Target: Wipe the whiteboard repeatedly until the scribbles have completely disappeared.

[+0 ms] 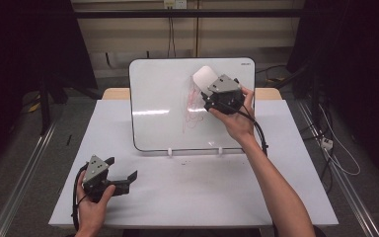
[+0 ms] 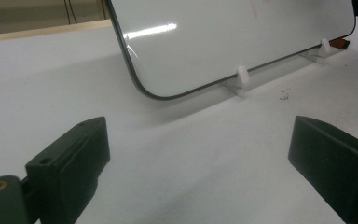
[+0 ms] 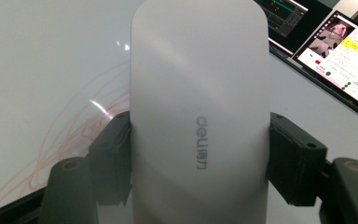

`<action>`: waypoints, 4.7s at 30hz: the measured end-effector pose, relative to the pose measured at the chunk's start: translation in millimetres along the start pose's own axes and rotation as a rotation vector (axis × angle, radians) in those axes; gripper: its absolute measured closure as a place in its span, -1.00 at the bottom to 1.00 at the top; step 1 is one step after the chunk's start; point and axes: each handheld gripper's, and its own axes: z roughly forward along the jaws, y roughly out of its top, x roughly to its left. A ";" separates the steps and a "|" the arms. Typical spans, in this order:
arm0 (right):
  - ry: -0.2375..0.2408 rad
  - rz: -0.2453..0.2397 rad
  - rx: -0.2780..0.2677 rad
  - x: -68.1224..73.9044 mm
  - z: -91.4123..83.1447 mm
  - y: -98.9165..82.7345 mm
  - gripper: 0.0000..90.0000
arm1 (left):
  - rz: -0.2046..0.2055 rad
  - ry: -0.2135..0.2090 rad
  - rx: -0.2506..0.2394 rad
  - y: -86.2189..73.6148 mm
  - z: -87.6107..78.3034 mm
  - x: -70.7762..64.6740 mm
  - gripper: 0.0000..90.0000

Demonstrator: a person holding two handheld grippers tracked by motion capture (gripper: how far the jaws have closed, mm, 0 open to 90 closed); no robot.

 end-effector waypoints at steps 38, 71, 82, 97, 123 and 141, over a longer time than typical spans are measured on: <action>-0.077 -0.061 0.044 4.1 44.0 8.9 -0.30 | -0.002 -0.008 0.008 -0.3 1.0 1.1 -0.88; -0.077 -0.046 0.074 0.9 39.8 5.6 -0.30 | 0.024 -0.011 0.019 -0.2 3.9 -2.6 -0.88; -0.021 -0.100 0.060 32.6 37.0 -5.8 -0.30 | 0.008 -0.005 0.012 -0.4 2.0 -0.9 -0.88; -0.062 -0.030 0.054 2.0 44.3 11.6 -0.30 | 0.012 -0.006 0.003 -0.1 -1.4 -0.1 -0.89; -0.017 -0.202 0.063 55.6 40.1 -1.1 -0.30 | 0.003 -0.002 0.001 -0.5 -2.0 1.1 -0.88; -0.092 -0.115 0.077 21.9 44.0 9.7 -0.30 | -0.008 -0.002 -0.003 -1.1 -3.5 2.6 -0.88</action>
